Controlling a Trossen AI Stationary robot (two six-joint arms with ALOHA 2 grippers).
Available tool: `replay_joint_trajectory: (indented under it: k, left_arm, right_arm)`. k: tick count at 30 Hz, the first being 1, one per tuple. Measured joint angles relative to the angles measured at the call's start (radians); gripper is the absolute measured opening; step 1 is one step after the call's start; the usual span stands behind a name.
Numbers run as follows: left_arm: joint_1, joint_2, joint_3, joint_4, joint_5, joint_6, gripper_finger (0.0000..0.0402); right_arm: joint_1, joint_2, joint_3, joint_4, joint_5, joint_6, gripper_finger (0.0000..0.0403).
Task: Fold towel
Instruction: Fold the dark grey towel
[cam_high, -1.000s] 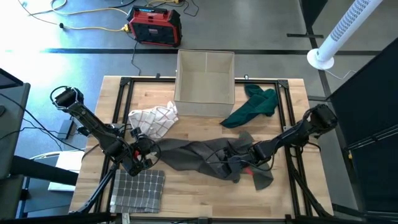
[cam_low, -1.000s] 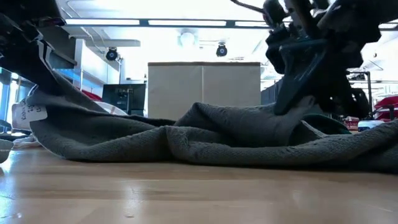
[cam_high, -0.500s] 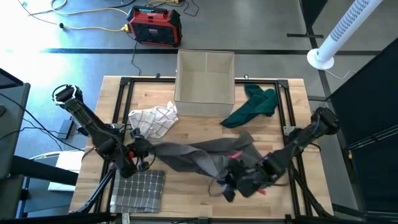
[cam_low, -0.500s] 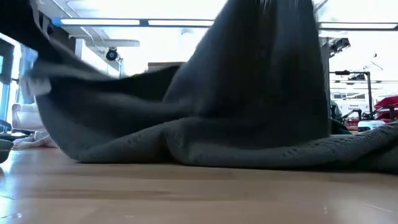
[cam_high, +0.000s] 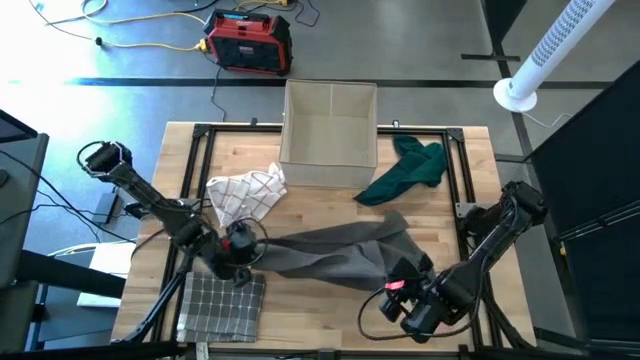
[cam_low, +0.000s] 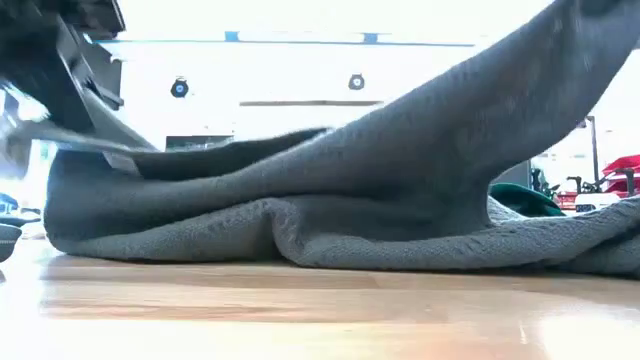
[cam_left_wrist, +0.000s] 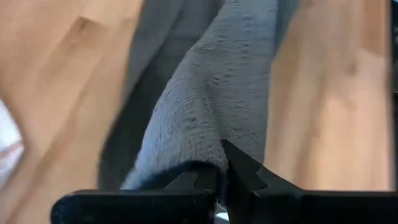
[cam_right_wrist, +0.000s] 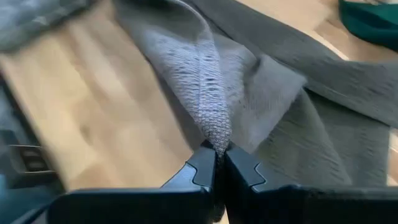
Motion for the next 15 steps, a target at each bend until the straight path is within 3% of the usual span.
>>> replay_joint_trajectory:
  k: [7,15]
  left_arm:
    - [0.171,0.021,-0.040,-0.076,0.013,0.065,0.0017]
    - [0.288,0.014,-0.029,-0.059,0.031,0.376,0.0108]
  right_arm:
    - [-0.004,0.037,-0.069,0.098,-0.007,0.011,0.0000]
    - [-0.009,0.039,-0.076,0.143,0.013,-0.040,0.0000]
